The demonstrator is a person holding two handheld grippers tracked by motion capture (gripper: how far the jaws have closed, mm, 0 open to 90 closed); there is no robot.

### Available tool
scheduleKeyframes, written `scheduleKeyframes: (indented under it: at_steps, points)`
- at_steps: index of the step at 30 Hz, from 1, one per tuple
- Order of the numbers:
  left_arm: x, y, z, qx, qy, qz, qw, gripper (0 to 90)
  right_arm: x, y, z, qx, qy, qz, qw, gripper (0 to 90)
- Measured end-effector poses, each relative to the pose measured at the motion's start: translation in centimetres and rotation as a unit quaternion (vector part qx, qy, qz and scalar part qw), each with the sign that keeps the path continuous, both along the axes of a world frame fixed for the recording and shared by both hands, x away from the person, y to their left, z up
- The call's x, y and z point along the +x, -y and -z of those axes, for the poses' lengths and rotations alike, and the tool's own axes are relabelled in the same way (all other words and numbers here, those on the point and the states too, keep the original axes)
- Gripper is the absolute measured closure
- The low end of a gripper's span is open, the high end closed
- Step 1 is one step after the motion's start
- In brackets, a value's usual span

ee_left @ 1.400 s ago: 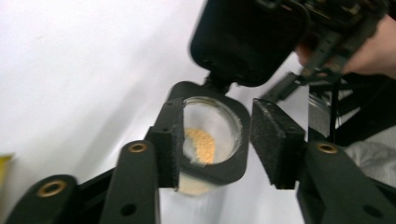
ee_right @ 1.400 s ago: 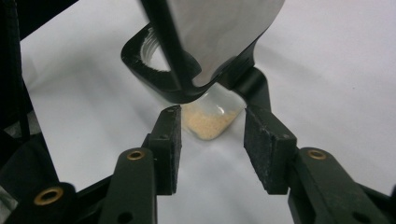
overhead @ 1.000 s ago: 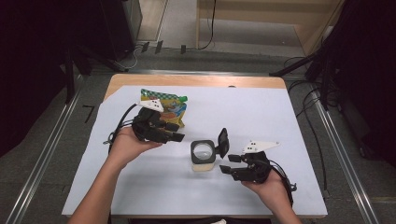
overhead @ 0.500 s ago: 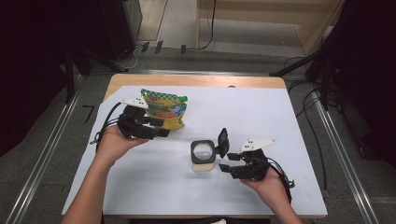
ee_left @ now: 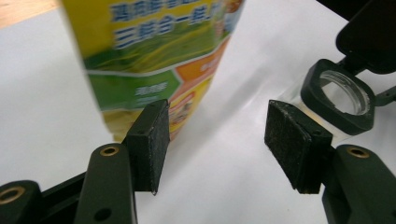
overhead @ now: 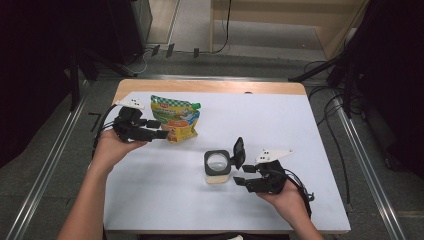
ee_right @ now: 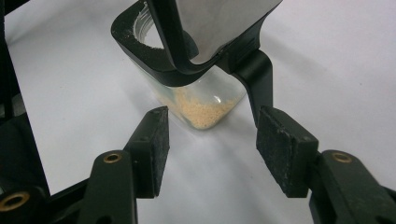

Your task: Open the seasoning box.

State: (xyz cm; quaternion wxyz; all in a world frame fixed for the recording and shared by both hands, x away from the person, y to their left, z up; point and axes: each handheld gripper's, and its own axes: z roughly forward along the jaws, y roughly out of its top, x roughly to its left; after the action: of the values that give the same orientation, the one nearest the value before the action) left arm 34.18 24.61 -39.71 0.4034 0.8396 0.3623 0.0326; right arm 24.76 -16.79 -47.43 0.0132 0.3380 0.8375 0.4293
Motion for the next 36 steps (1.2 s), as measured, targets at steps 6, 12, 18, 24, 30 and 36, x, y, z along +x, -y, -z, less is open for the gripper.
scheduleKeyframes:
  at_steps: [6,12,18,24,30,36]
  points:
    - [0.8,-1.6,0.1,0.009,0.005,-0.03,0.9995,40.4,-0.1,-0.1,0.1,-0.003,0.0,-0.003,1.0,45.7]
    - [1.8,-2.2,0.6,0.005,0.012,-0.047,0.9988,38.3,-0.2,0.0,0.1,-0.004,0.0,-0.003,1.0,46.0]
    - [2.6,-1.5,0.7,0.0,0.015,-0.035,0.9993,39.9,-0.5,0.3,0.0,-0.001,0.003,-0.001,1.0,46.4]
    - [3.2,-0.8,0.7,-0.003,0.022,-0.03,0.9993,41.5,-1.3,0.3,-0.1,0.002,0.006,-0.008,1.0,46.7]
    - [3.6,-0.2,0.8,-0.008,0.023,-0.021,0.9995,45.7,-2.1,0.0,-0.4,0.006,0.01,-0.025,0.9996,46.8]
    - [3.7,0.6,0.9,-0.005,0.027,-0.02,0.9994,50.1,-2.5,-0.3,-0.6,0.014,0.019,-0.044,0.9987,46.8]
